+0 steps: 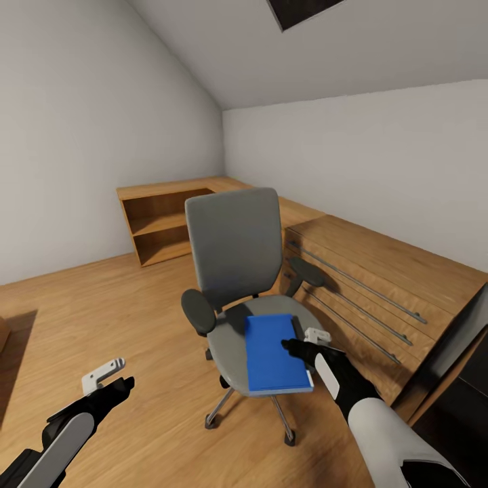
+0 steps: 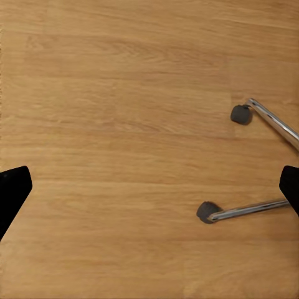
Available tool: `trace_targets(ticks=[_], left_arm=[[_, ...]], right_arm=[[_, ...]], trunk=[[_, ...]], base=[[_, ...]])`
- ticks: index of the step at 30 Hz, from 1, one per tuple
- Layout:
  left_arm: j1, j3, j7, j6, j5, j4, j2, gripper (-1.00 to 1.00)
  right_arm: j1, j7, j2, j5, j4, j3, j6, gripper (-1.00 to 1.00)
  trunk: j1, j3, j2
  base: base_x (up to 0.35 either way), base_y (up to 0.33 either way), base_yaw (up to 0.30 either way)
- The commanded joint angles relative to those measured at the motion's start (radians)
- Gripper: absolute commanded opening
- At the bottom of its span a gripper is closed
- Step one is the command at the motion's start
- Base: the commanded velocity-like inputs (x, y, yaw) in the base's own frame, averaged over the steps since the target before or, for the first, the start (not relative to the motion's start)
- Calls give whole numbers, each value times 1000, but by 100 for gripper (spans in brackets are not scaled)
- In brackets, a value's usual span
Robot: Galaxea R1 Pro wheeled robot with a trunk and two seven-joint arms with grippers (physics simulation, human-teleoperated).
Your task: In the bedroom, organize the workspace by keeping the computer under the desk, ensuring the monitor is on the desk, placing the keyboard on the desk next to the monitor, placing the mouse on the desk next to the keyboard, moving the folder from the swivel chair onto the desk next to the mouse, stacking the notebook on top of the folder with the pen on top of the notebook, and positioning the swivel chair next to the desk.
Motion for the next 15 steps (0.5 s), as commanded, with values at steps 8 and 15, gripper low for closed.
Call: trace_targets(ticks=[8, 15], left_arm=[[-1, -2, 7, 2, 5, 0, 1, 100], [-1, -2, 7, 2, 5, 0, 1, 100]], right_arm=[[2, 3, 2, 0, -57, -6, -5, 100], [5, 6, 1, -3, -97, -7, -9, 100]], trunk=[[0, -1, 0], [0, -1, 0]], base=[[0, 0, 0], [0, 0, 0]])
